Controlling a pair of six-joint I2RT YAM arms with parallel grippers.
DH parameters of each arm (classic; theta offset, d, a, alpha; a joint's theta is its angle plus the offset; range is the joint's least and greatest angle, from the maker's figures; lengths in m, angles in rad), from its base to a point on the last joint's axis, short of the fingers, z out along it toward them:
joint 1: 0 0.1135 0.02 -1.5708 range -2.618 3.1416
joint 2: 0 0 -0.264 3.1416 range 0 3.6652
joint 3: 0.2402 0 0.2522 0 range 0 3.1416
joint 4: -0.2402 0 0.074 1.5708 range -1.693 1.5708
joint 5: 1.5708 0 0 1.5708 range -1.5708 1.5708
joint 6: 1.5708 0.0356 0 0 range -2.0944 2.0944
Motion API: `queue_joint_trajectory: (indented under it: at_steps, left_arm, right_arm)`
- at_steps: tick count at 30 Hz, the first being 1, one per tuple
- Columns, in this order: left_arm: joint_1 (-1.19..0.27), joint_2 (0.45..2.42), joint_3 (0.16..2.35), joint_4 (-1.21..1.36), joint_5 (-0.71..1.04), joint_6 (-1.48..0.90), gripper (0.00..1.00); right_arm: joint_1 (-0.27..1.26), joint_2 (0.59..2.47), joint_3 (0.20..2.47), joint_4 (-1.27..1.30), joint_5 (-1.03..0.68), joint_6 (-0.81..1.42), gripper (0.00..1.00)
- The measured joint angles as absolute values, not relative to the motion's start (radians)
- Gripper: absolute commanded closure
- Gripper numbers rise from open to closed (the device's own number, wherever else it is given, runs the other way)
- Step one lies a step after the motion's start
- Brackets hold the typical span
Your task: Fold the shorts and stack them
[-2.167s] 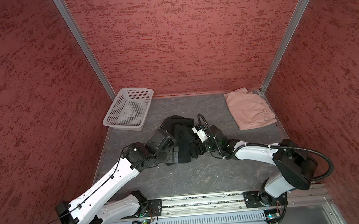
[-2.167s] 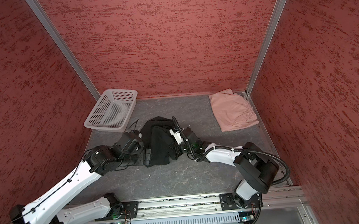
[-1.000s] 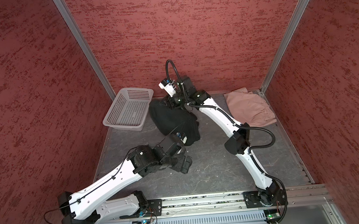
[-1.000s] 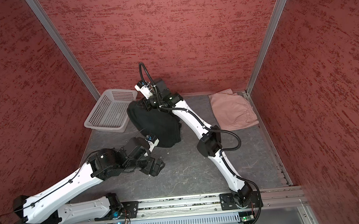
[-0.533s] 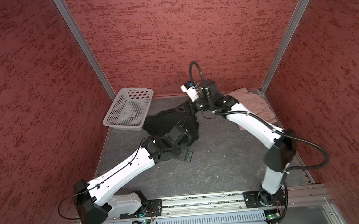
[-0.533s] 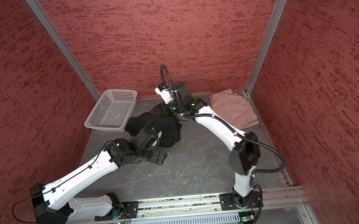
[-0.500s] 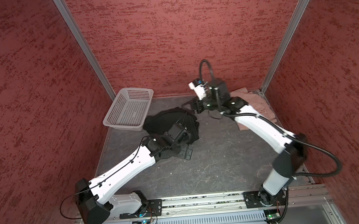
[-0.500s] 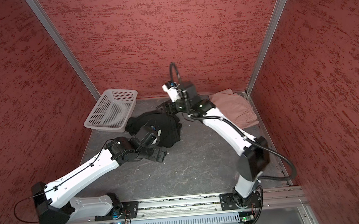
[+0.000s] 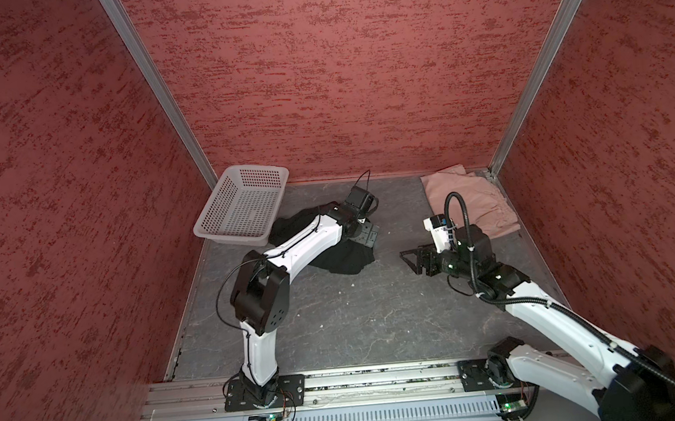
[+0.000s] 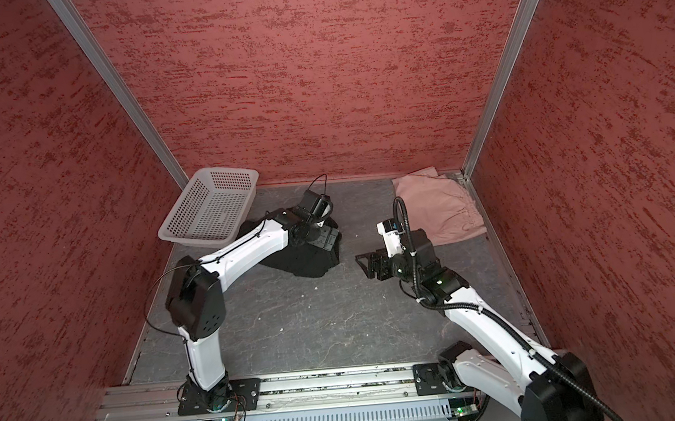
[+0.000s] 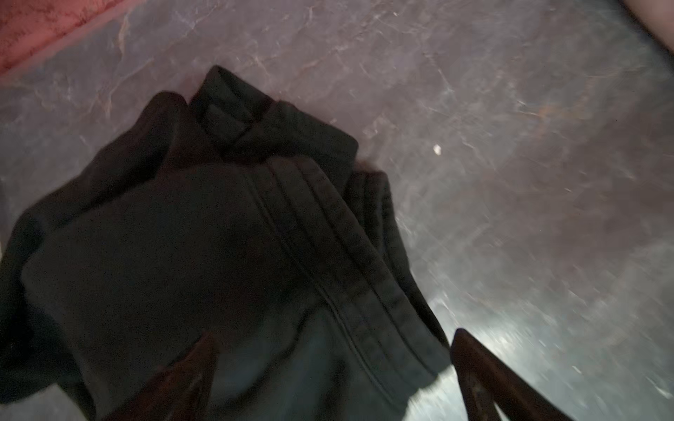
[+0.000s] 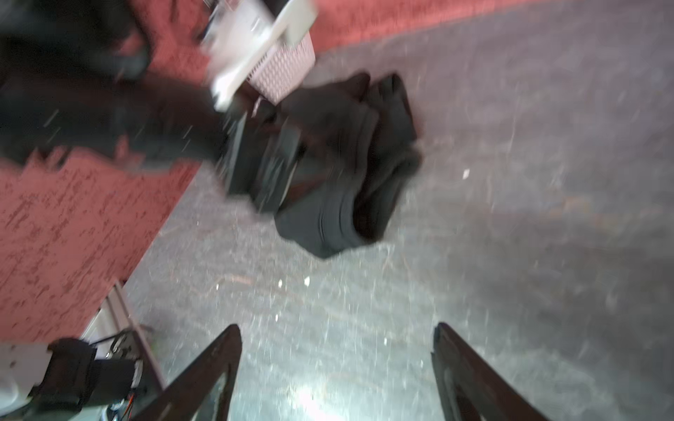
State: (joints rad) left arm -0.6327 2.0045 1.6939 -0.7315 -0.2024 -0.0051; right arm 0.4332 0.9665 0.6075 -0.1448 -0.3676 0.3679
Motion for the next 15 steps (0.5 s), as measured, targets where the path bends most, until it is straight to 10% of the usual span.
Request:
queue_joint_trajectory:
  at_steps: [15]
  left_arm:
    - [-0.522, 2.155, 1.823, -0.705, -0.065, 0.194, 0.00]
  right_arm:
    - [0.433, 0.934, 0.536, -0.042, -0.397, 0.454, 0.16]
